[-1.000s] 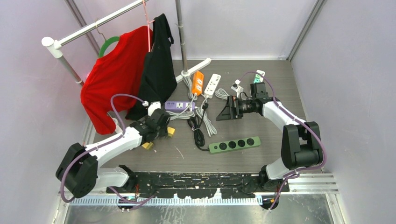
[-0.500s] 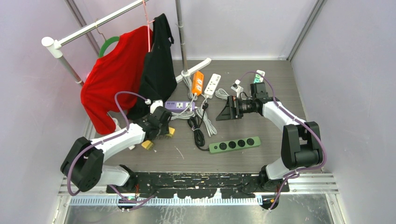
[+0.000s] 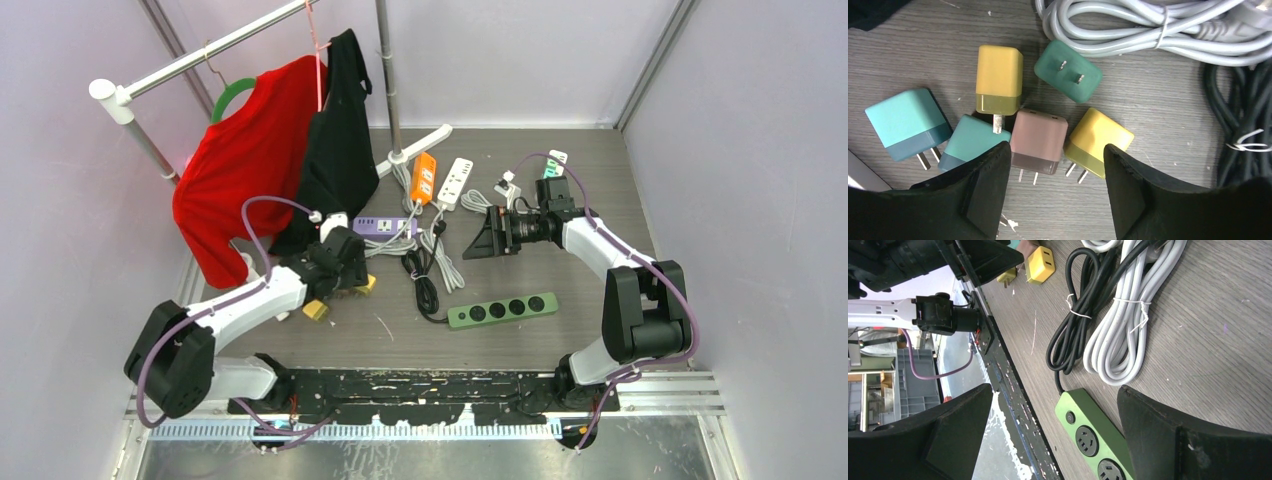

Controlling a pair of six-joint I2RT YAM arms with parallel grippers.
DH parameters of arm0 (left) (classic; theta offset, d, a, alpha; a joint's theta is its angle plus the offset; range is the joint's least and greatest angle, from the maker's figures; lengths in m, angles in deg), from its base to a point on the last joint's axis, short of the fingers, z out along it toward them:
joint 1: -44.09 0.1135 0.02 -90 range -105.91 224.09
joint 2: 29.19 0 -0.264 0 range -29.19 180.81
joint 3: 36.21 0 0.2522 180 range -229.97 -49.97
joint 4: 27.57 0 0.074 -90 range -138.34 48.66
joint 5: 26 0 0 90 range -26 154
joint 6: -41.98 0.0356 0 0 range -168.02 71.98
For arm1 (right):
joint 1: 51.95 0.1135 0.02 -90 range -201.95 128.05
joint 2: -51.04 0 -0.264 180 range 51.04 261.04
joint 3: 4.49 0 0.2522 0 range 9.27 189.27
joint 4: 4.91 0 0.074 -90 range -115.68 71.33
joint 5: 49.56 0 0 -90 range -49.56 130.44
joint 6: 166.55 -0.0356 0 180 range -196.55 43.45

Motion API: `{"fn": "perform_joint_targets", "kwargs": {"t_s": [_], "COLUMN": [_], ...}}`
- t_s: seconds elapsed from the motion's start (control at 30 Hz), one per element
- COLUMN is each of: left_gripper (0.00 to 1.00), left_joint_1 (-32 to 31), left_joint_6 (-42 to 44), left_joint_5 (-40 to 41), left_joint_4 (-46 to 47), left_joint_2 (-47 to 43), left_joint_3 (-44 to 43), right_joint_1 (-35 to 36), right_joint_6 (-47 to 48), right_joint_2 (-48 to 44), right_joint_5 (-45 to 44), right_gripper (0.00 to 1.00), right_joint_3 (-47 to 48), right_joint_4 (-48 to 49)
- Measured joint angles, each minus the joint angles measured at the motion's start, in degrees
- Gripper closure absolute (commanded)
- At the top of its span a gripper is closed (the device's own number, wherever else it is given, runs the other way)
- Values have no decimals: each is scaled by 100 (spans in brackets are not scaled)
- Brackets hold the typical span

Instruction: Pull the plug off the socket

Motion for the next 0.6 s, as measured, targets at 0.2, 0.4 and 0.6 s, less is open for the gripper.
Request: {"fn": "perform_joint_targets", "kwargs": {"t_s": [0.2,0.4,0.6], "left_gripper": [27,25,22], "left_joint_1": [0,0,0], "left_joint_6": [-2,-4,4], "left_joint_5": [-321,-883,-1580], "left_joint_4": [-20,39,455], "left_joint_2": [-514,-992,-1506], "left_joint_3": [0,74,479], "right_joint_1": [0,0,0], "right_joint_6": [125,286,444], "right_joint_2": [0,-4,-42], "right_joint_5": [-26,-48,-63], "right_gripper": [0,0,0], "right_joint_3": [0,0,0], "right_joint_4": [-107,-205,-286]}}
